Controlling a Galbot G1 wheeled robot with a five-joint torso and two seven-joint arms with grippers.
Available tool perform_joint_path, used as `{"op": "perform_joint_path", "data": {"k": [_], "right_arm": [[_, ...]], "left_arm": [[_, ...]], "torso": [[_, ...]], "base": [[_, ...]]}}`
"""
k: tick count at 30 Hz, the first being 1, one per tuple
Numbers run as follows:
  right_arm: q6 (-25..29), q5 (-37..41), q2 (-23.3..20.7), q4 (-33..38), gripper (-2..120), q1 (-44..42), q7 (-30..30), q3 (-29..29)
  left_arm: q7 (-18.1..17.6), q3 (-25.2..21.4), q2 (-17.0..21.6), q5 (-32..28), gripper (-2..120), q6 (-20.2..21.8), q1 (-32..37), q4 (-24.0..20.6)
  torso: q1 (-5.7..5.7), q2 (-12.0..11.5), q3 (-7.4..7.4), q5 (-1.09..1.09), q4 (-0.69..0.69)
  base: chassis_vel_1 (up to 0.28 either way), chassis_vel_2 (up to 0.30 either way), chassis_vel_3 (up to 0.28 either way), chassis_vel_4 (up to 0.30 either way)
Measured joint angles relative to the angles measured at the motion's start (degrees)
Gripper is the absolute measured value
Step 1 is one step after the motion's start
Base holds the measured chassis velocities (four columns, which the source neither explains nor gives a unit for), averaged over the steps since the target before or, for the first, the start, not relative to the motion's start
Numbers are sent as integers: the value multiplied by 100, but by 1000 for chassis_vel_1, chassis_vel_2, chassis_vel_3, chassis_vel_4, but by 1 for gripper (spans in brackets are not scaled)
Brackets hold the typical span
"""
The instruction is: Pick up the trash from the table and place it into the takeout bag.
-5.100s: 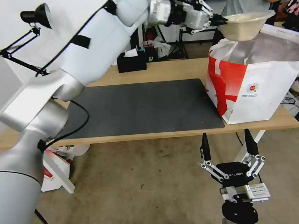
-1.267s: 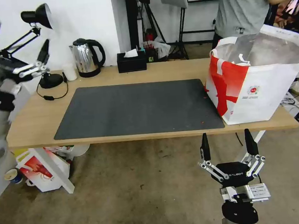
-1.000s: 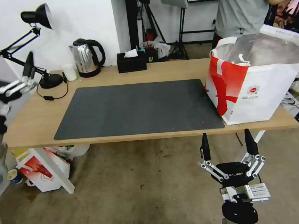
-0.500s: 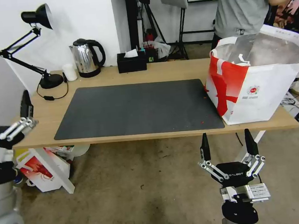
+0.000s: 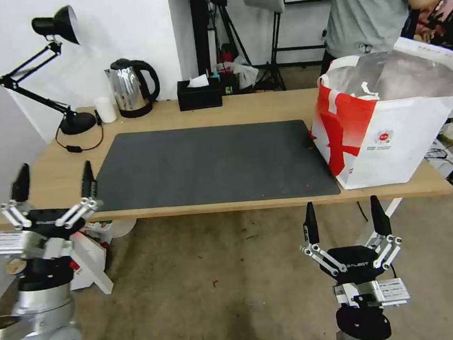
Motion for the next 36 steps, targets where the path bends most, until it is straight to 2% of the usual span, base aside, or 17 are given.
{"op": "perform_joint_path", "data": {"k": [9, 18, 25, 31, 36], "right_arm": [[0, 0, 0, 0, 100, 0, 0, 0], [0, 0, 0, 0, 100, 1, 0, 0], [0, 0, 0, 0, 100, 0, 0, 0], [0, 0, 0, 0, 100, 0, 0, 0], [0, 0, 0, 0, 100, 0, 0, 0]], "left_arm": [[77, 476, -207, 316, 100, -252, 160, 266], [70, 731, -353, 504, 100, -508, 339, 423], [52, 659, -386, 531, 100, -671, 503, 454], [51, 449, -428, 488, 100, -775, 787, 292], [183, 301, -436, 417, 100, -882, 977, 197]], "torso": [[0, 0, 0, 1, 0], [0, 0, 0, 1, 0], [0, 0, 0, 0, 0], [0, 0, 0, 0, 0], [0, 0, 0, 0, 1]], "base": [[0, 0, 0, 0], [0, 0, 0, 0], [0, 0, 0, 0], [0, 0, 0, 0], [0, 0, 0, 0]]}}
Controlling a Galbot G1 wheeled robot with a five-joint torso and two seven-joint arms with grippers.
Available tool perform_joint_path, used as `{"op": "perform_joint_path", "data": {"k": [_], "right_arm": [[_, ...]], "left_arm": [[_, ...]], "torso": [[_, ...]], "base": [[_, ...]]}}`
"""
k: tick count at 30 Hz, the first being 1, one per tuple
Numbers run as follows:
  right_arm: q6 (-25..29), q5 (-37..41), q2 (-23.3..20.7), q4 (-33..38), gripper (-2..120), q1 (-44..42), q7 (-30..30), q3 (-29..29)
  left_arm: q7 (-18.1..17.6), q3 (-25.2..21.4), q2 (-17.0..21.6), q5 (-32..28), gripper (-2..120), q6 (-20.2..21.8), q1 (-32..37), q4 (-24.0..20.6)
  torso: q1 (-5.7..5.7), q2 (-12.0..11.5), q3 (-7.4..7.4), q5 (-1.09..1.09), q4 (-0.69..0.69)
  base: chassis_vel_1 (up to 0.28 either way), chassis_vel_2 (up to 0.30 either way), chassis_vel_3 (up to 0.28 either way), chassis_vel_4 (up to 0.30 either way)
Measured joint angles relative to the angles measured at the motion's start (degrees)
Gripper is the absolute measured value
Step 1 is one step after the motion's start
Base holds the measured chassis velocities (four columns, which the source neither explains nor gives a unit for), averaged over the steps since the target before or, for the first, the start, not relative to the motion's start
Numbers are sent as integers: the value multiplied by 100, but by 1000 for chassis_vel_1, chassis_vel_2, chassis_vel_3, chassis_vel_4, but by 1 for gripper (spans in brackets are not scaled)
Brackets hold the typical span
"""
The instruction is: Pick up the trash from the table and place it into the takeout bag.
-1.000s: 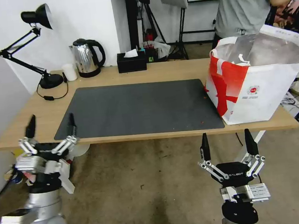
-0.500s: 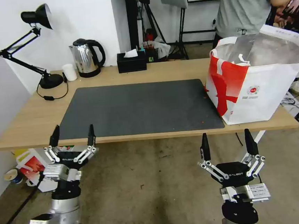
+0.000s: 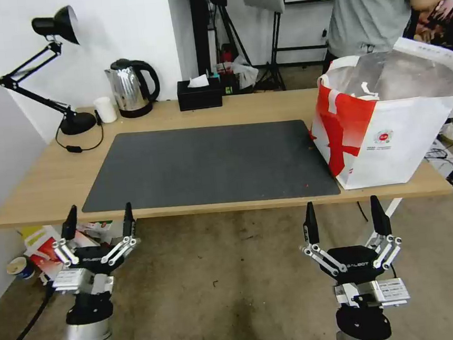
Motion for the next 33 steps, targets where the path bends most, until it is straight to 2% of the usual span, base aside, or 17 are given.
{"op": "perform_joint_path", "data": {"k": [11, 33], "right_arm": [[0, 0, 0, 0, 100, 0, 0, 0], [0, 0, 0, 0, 100, 0, 0, 0]], "left_arm": [[232, -111, 93, -153, 100, -107, 129, -30], [268, -61, 41, -141, 100, -265, 106, 165]], "torso": [[0, 0, 0, 0, 0], [0, 0, 0, 0, 0]], "base": [[0, 0, 0, 0], [0, 0, 0, 0]]}}
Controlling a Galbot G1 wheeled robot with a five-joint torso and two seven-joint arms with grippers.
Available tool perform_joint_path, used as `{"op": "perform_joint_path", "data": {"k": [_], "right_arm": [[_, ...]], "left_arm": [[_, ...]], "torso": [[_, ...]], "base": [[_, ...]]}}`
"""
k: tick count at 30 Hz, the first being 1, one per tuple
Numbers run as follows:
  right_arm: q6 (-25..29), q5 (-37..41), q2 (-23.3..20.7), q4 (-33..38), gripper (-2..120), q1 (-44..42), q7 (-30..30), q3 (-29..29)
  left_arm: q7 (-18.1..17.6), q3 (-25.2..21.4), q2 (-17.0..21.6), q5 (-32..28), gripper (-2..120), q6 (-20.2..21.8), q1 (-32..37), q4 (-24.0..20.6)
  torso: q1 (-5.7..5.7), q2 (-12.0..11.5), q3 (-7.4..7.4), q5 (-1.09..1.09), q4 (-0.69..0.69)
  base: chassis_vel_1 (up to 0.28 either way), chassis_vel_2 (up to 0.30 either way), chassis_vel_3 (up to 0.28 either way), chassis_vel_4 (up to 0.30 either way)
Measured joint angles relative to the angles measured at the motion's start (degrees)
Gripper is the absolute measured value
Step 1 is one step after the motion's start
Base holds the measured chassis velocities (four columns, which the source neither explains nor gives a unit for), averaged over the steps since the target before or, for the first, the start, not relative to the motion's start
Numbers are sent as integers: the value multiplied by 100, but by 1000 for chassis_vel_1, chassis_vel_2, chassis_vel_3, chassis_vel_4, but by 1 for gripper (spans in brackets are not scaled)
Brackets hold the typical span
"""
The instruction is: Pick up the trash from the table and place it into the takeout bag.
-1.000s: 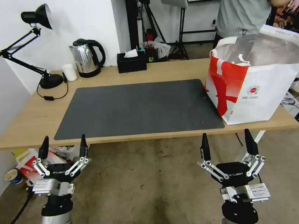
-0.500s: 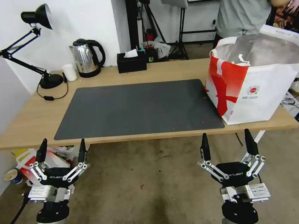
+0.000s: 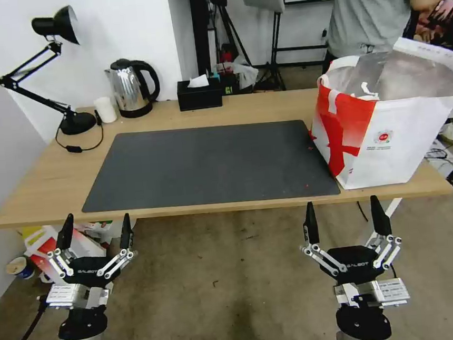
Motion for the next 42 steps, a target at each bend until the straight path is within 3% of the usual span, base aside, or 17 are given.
{"op": "perform_joint_path", "data": {"k": [42], "right_arm": [[0, 0, 0, 0, 100, 0, 0, 0]], "left_arm": [[-6, -34, -71, 88, 100, -136, -60, 145]], "torso": [[0, 0, 0, 0, 0]], "base": [[0, 0, 0, 0]]}}
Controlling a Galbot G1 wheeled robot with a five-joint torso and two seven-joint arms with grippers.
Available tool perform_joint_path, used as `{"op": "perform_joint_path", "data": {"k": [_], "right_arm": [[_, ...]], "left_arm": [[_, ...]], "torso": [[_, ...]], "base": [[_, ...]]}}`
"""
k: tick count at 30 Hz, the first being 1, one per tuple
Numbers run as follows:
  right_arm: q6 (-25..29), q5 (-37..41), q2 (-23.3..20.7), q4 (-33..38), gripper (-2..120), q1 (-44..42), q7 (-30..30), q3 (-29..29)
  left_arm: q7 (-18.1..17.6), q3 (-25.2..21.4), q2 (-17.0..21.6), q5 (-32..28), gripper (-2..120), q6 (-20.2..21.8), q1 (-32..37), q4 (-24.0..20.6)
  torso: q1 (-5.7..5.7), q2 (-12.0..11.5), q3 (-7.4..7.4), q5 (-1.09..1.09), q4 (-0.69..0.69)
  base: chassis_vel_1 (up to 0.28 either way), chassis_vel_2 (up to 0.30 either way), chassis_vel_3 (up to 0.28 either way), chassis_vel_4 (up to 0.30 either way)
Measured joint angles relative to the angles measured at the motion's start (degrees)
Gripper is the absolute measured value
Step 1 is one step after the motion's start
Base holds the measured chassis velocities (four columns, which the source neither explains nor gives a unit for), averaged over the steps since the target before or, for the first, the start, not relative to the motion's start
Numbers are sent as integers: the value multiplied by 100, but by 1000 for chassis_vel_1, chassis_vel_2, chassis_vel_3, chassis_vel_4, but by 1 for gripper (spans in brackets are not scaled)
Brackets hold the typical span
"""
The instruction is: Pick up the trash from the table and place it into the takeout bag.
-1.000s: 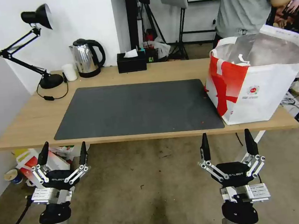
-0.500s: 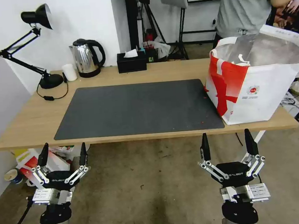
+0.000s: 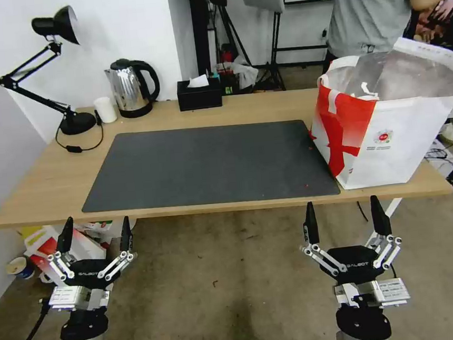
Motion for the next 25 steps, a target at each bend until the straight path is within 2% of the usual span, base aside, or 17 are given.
{"op": "perform_joint_path", "data": {"k": [25], "right_arm": [[0, 0, 0, 0, 100, 0, 0, 0]], "left_arm": [[-2, -1, 1, -1, 100, 3, 0, -2]], "torso": [[0, 0, 0, 0, 0]], "base": [[0, 0, 0, 0]]}}
